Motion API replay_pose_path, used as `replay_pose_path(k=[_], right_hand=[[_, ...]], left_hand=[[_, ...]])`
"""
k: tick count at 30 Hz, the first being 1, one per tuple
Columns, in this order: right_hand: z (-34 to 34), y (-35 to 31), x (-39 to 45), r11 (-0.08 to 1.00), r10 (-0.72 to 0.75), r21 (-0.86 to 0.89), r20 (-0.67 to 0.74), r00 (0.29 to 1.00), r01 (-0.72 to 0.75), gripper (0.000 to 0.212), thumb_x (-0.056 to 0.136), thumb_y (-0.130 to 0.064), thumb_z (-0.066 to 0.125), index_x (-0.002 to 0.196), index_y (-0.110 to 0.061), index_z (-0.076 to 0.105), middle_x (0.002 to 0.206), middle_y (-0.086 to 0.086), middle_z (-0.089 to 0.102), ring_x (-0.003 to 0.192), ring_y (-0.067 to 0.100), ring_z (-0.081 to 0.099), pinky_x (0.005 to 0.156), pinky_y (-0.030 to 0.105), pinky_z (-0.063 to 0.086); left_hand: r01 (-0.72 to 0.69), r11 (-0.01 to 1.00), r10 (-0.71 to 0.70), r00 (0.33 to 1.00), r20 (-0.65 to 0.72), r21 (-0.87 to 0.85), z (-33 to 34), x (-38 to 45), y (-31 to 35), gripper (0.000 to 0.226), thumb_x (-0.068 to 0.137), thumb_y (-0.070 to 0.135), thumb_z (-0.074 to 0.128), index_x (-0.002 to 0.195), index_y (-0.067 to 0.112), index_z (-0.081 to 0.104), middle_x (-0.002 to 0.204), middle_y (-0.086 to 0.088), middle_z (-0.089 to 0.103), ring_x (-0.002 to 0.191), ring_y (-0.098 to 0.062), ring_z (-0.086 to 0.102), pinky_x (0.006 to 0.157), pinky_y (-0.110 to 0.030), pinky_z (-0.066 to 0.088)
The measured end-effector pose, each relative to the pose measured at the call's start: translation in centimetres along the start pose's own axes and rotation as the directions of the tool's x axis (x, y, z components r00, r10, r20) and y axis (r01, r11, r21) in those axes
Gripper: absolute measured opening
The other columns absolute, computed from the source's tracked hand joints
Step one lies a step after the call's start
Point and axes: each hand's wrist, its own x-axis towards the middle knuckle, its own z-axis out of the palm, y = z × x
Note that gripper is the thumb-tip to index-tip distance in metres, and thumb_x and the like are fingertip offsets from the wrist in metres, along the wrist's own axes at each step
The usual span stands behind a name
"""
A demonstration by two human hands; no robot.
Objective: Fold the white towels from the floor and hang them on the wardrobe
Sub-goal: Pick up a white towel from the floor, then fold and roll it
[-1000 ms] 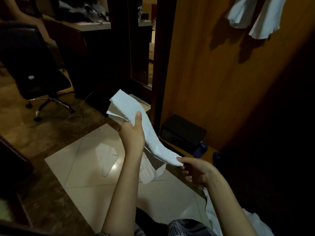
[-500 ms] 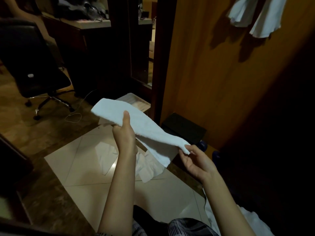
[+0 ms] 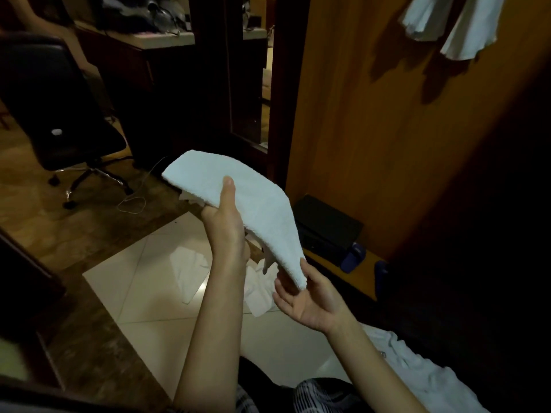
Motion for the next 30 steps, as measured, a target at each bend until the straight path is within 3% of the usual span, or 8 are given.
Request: replay_pose_path(k=[3,6,10,14,21,25,28,30], right_hand=[[0.8,-0.8,-0.4,0.990,-0.138,0.011,0.013,0.990,0.138,0.074,0.044,-0.011,0.095,0.111,-0.004,0.066,0.100,0.017,0.070,0.085,0.028,0.070,0.073,0.039,0.059],[1.6,-2.1,-1.1,0.899,-0.380,-0.297,-0.165,0.910,0.322,0.041,0.078,-0.025,0.071,0.114,-0.008,0.064,0.106,0.012,0.068,0.101,0.027,0.064,0.093,0.042,0.051],[2.1,-2.3,-1.7,0.719,-0.634,-0.503,-0.195,0.748,0.479,0.020,0.091,-0.025,0.057,0.106,-0.013,0.064,0.094,0.000,0.067,0.088,0.016,0.064,0.070,0.026,0.053],[2.2,-1.6,-1.6,0.795,-0.575,-0.331,-0.138,0.807,0.509,0.023,0.088,-0.025,0.055,0.107,-0.014,0.063,0.105,0.006,0.068,0.103,0.024,0.063,0.088,0.040,0.054],[2.4,-1.5,-1.7,0.917,-0.398,-0.017,-0.012,0.917,0.398,0.043,0.091,-0.027,0.052,0.131,-0.011,0.051,0.121,0.018,0.064,0.111,0.034,0.062,0.090,0.050,0.052],[2.8,-1.1,-2.0,0.962,-0.267,0.074,0.075,0.961,0.261,0.060,0.075,-0.029,0.074,0.128,-0.011,0.053,0.126,0.024,0.059,0.118,0.044,0.054,0.082,0.065,0.050],[2.9,-0.8,-1.9,0.959,-0.255,0.168,0.149,0.955,0.230,0.089,0.047,-0.017,0.094,0.126,-0.006,0.054,0.124,0.026,0.060,0.112,0.043,0.059,0.081,0.057,0.054],[3.1,-0.9,-1.7,0.943,-0.309,0.175,0.143,0.940,0.283,0.090,0.049,-0.016,0.094,0.127,-0.002,0.052,0.125,0.024,0.060,0.113,0.038,0.060,0.089,0.050,0.052]], left_hand=[[-0.028,0.999,0.029,0.999,-0.016,0.031,-0.3,0.0,0.1,0.024,0.094,0.029,0.057,0.117,0.021,0.054,0.106,0.007,0.063,0.095,-0.006,0.062,0.085,-0.026,0.053],[-0.118,0.984,0.128,0.990,-0.064,0.135,-1.3,0.2,-0.1,0.008,0.095,0.029,0.056,0.092,0.034,0.051,0.095,0.014,0.059,0.086,0.000,0.059,0.083,-0.022,0.049],[-0.147,0.968,0.167,0.982,-0.086,0.201,-2.0,0.6,-0.7,0.010,0.096,0.028,0.054,0.091,0.032,0.046,0.093,0.015,0.055,0.089,-0.005,0.057,0.088,-0.027,0.049],[-0.165,0.967,0.186,0.978,-0.096,0.197,-1.8,0.7,-0.7,0.012,0.097,0.029,0.053,0.089,0.034,0.046,0.092,0.017,0.055,0.084,0.002,0.055,0.086,-0.024,0.048],[-0.172,0.979,0.188,0.970,-0.155,0.111,-1.5,0.7,-0.8,0.010,0.097,0.030,0.053,0.090,0.036,0.048,0.096,0.015,0.059,0.089,0.000,0.059,0.087,-0.025,0.051],[-0.181,0.982,0.189,0.963,-0.195,0.058,-1.1,0.5,-0.6,0.012,0.097,0.030,0.054,0.090,0.035,0.046,0.094,0.015,0.057,0.085,0.002,0.059,0.081,-0.017,0.051],[-0.185,0.982,0.186,0.959,-0.214,0.025,-1.0,0.6,-0.4,0.011,0.096,0.030,0.054,0.090,0.035,0.046,0.095,0.014,0.058,0.086,0.001,0.060,0.082,-0.017,0.051],[-0.181,0.983,0.178,0.959,-0.219,0.006,-1.1,0.7,-0.4,0.010,0.096,0.031,0.054,0.090,0.035,0.047,0.096,0.014,0.059,0.088,0.000,0.060,0.084,-0.020,0.052]])
